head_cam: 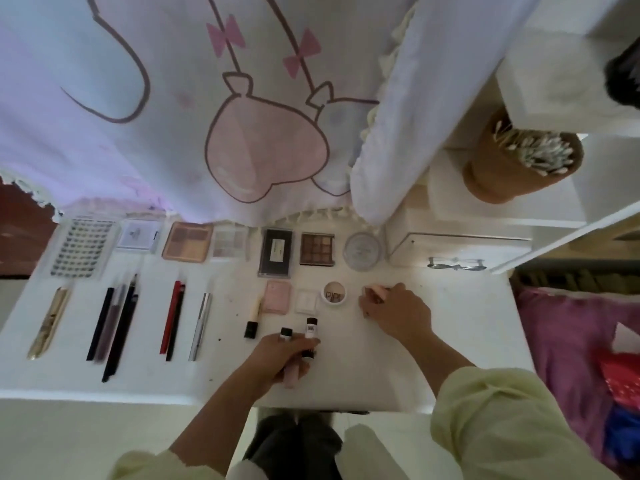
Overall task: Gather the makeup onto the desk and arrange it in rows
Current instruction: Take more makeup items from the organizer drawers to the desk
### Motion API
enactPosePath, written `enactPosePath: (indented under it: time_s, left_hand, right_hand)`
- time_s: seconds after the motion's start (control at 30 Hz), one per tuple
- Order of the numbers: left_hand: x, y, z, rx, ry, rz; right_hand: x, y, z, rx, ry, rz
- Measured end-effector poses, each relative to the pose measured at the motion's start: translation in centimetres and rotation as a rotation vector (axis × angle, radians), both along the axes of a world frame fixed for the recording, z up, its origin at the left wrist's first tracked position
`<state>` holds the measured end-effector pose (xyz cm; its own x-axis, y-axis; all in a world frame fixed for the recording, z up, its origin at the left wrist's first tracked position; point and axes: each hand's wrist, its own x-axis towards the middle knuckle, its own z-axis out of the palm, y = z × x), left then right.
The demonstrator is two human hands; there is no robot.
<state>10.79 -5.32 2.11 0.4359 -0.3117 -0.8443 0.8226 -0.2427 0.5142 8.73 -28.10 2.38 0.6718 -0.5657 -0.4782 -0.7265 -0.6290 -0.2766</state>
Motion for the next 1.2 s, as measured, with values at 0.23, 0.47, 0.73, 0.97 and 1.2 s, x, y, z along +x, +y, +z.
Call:
enactPosePath:
  time_s: [0.23, 0.47, 0.73, 0.97, 1.2]
  left_hand:
    - [0.8, 0.0, -0.1, 0.031, 0.005, -0.019]
    - [0.6, 0.5, -0.2, 0.021, 0.021, -0.003]
    - [-0.5, 2.7, 0.0, 0.133, -0.056, 0.036]
    - [-0.5, 3.4, -0.7, 0.482, -0.364, -0.102]
    - [-0.3, 1.7, -0.9, 0.459, -0.458, -0.108]
  right_hand:
    - [0.4, -0.9, -1.1, 0.038, -0.045, -0.097]
    - [-3.3, -0.2, 0.5, 0.765, -0.19, -0.446]
    - [-3.9, 6.1, -0.3, 0.748, 0.038, -0.045]
    - [-2.0, 11.3, -1.3, 0.432, 0.089, 0.191]
    - [-0.9, 10.8, -1.8, 0.261, 0.114, 0.247]
